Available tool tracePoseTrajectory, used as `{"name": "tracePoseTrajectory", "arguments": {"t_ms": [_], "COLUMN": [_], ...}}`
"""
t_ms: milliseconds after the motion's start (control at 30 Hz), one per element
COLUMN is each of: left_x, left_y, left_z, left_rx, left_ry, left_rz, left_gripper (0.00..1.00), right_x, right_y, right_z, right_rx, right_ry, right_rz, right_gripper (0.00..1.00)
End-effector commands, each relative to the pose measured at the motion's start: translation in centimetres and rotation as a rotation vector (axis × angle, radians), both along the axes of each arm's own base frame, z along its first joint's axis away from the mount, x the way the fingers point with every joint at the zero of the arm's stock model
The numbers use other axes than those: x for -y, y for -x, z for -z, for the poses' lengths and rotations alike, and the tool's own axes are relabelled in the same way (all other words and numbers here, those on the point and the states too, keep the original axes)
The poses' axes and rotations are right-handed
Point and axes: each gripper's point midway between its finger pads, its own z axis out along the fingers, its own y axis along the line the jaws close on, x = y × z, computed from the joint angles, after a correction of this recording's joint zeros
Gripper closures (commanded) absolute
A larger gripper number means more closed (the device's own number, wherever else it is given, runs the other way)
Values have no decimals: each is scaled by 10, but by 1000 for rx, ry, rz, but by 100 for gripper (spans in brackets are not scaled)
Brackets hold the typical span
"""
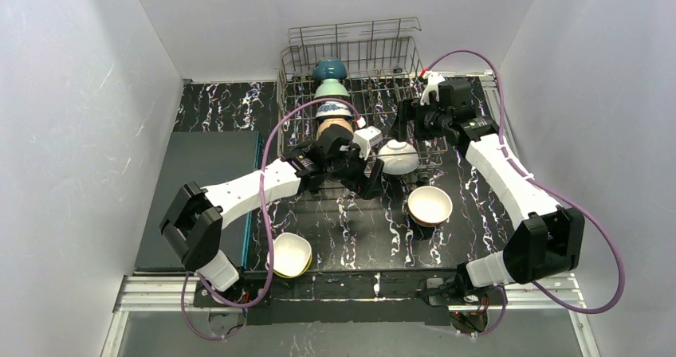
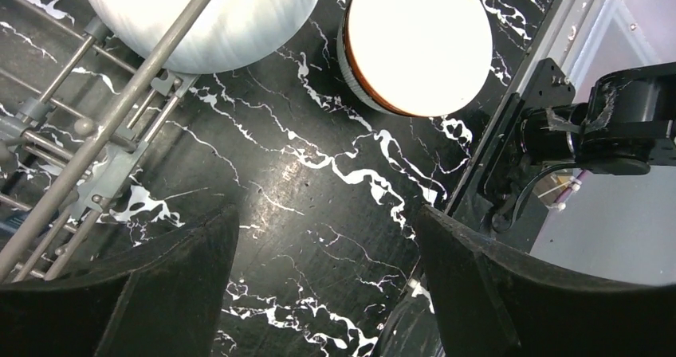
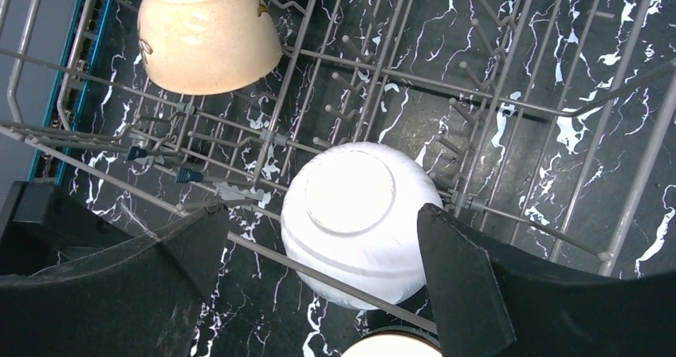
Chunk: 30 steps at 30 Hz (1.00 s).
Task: Load the bowls into the dish rack
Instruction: Pick up the bowl from the center of the board.
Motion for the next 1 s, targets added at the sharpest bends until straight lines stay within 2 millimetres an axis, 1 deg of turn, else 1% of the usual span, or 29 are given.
{"name": "tracePoseTrajectory", "arguments": {"t_ms": [0, 133, 167, 233, 300, 333, 367, 433, 533, 567, 600, 733, 833, 967], "left_x": [-2, 18, 26, 40, 53, 59, 64, 73, 77, 80, 82, 100, 107, 107], "left_y": [9, 15, 16, 19, 21, 21, 20, 18, 10, 10, 9, 7, 8, 10], "left_z": [-14, -11, -12, -9, -3, 0, 7, 15, 33, 35, 39, 44, 52, 63], "left_rx": [8, -48, -53, -59, -63, -66, -81, -94, -115, -123, -130, -130, -131, -148], "left_ry": [1, 2, 6, -3, -17, -24, -37, -56, -124, -136, -153, -151, -172, -211], "left_rz": [1, -24, -28, -33, -49, -62, -80, -112, -211, -226, -237, -247, -234, -223], "left_gripper": [21, 23, 23, 23, 23, 24, 25, 29, 32, 32, 32, 34, 40, 49], "right_x": [2, 13, 17, 26, 37, 43, 49, 59, 69, 72, 74, 77, 76, 76], "right_y": [-3, -7, -7, -9, -8, -9, -8, -6, -2, -1, 0, 2, 3, 3], "right_z": [-23, -27, -31, -37, -48, -52, -56, -64, -75, -77, -78, -81, -80, -82], "right_rx": [83, 114, 132, 166, 210, 230, 251, 288, 339, 351, 359, 370, 370, 375], "right_ry": [-24, 1, 6, 23, 34, 45, 53, 60, 58, 58, 62, 69, 70, 71], "right_rz": [13, 73, 94, 140, 192, 224, 252, 300, 344, 355, 364, 368, 361, 360], "right_gripper": [5, 5, 5, 5, 5, 4, 4, 4, 4, 4, 4, 4, 4, 4]}}
